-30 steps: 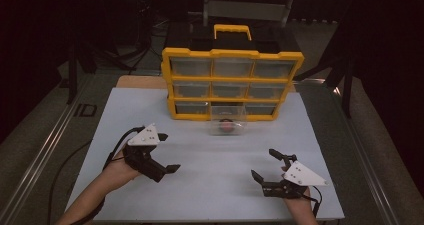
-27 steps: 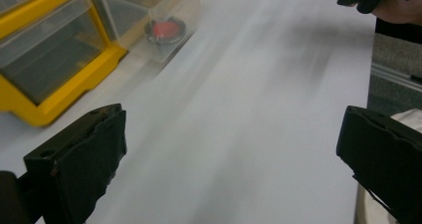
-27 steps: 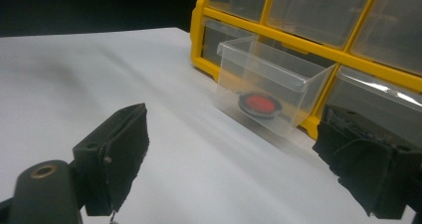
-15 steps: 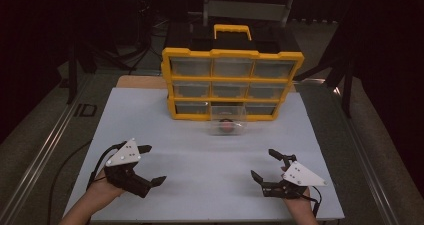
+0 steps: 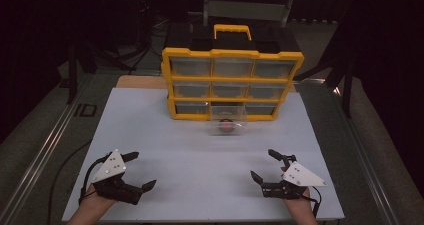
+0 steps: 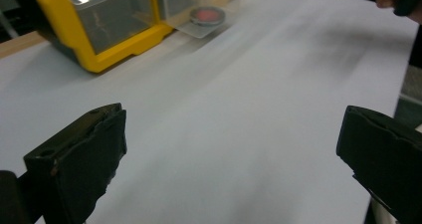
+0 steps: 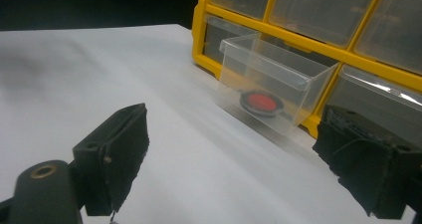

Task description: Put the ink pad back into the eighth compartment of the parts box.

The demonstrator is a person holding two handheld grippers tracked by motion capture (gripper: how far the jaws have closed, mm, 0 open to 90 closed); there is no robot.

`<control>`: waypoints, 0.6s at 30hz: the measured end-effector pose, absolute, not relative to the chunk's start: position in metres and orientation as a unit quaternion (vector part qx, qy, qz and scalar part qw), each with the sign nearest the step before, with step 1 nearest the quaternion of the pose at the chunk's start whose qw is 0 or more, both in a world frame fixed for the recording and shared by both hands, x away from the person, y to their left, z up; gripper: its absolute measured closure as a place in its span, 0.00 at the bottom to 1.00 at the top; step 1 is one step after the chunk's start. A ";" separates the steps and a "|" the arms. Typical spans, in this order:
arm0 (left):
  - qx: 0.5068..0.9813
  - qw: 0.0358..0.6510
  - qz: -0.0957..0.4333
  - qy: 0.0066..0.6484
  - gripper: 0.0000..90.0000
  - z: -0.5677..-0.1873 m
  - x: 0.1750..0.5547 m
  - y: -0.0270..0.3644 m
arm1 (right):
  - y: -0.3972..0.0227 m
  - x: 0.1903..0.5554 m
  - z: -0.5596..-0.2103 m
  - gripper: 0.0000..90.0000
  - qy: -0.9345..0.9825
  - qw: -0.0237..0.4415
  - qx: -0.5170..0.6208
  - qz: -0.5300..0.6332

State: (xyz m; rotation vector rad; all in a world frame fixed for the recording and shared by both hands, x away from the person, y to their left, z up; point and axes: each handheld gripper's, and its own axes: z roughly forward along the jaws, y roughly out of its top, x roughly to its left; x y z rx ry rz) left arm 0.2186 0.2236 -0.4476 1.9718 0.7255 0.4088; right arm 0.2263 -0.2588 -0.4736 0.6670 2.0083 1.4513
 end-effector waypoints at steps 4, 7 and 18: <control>0.797 0.481 0.182 0.317 0.00 -0.459 0.215 0.230 | -0.259 0.226 -0.474 0.14 0.750 0.284 0.250 0.542; 0.791 0.480 0.192 0.327 0.00 -0.466 0.213 0.232 | -0.259 0.226 -0.474 0.14 0.750 0.283 0.250 0.542; 0.767 0.477 0.228 0.363 0.00 -0.488 0.212 0.240 | -0.260 0.226 -0.474 0.14 0.751 0.283 0.251 0.542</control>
